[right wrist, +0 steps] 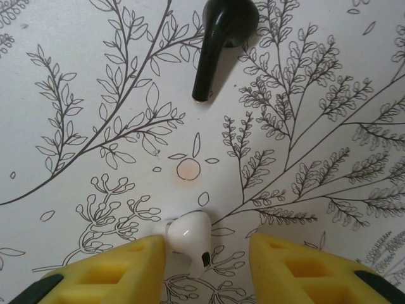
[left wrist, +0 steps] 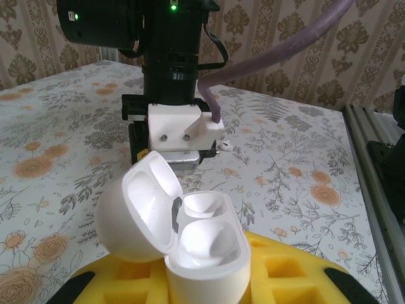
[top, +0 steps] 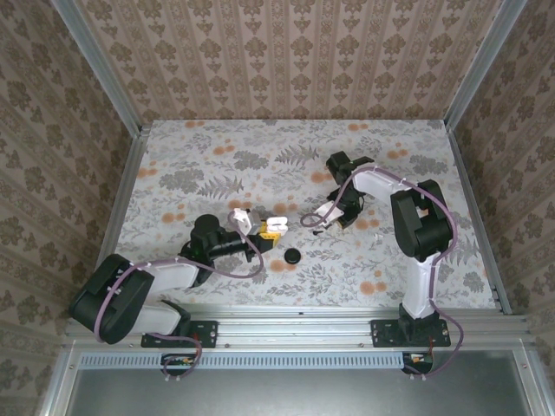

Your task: Insert wireless bluetooth earbuds into charging case

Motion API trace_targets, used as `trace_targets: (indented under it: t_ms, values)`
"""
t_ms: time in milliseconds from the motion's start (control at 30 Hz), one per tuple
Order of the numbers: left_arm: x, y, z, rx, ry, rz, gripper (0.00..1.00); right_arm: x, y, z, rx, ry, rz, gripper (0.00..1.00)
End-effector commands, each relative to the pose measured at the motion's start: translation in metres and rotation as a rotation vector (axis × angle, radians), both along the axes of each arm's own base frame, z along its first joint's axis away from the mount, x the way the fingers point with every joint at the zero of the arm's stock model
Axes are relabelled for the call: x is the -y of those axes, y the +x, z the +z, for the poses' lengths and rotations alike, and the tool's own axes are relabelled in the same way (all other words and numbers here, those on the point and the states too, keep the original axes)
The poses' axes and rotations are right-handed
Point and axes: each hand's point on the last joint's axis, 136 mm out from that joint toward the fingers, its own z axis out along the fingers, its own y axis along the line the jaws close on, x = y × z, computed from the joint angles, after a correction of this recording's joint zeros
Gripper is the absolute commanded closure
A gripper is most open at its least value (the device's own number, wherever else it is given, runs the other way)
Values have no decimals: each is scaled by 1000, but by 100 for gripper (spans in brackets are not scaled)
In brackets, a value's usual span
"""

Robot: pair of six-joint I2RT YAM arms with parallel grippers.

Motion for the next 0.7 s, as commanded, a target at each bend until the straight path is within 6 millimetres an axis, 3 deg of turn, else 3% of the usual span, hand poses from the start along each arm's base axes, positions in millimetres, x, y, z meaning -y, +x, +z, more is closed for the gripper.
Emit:
trace_targets:
  t_ms: [0,367,667]
  values:
    - [2,7,16,34,-30,-3,83,-5,-9,-4,-52,17,27,60]
    - [2,9,14,15,-37,-3,83,-4,-12,-10,-74,8,17,60]
    - [1,10,14,9,-40,-3,83,-2,-15,-8,-80,3,1,66]
